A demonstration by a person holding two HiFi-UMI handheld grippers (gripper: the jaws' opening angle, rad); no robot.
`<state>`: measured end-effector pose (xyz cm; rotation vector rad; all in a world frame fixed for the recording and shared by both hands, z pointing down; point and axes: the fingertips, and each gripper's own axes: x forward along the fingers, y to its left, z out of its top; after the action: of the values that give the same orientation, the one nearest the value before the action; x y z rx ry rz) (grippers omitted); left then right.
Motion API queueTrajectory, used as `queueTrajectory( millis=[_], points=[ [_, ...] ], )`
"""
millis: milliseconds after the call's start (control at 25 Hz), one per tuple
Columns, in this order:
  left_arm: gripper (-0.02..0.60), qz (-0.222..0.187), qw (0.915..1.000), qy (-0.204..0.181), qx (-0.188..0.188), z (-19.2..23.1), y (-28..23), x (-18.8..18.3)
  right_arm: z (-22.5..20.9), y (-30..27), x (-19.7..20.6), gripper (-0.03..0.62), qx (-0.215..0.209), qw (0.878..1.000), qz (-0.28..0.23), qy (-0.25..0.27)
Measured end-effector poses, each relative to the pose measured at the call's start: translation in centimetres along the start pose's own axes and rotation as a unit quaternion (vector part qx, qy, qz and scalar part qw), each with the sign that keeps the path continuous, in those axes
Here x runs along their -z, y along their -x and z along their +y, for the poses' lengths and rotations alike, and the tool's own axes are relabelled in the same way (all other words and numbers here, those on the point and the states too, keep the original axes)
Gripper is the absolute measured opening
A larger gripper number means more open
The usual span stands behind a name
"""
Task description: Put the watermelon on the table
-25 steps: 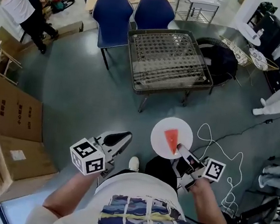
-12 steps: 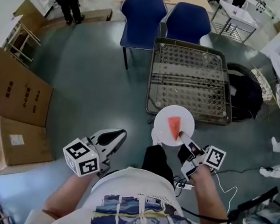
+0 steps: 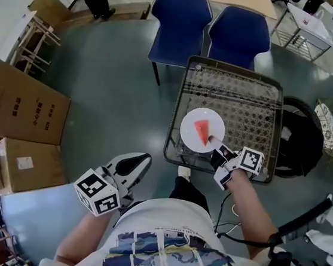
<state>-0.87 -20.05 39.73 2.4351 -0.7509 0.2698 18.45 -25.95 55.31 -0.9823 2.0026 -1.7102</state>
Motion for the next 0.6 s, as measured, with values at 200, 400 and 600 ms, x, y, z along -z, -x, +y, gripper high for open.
queueTrajectory(
  millis=[200, 400, 600],
  points=[
    [0.012, -0.016, 0.9991, 0.02, -0.035, 1.1, -3.4, -2.5, -4.7, -4.2, -6.7, 0.023, 0.016, 1.0, 0.021, -0.01],
    [0.012, -0.012, 0.9978, 0.035, -0.054, 1.5, -5.4, -4.0, -9.6, -7.9, -12.6, 0.023, 0.033, 0.999, 0.014, -0.022],
    [0.012, -0.004, 0.9949, 0.048, -0.088, 2.0, -4.7, -4.5, -13.9, -10.7, -15.7, 0.023, 0.055, 0.998, 0.0, -0.044]
  ],
)
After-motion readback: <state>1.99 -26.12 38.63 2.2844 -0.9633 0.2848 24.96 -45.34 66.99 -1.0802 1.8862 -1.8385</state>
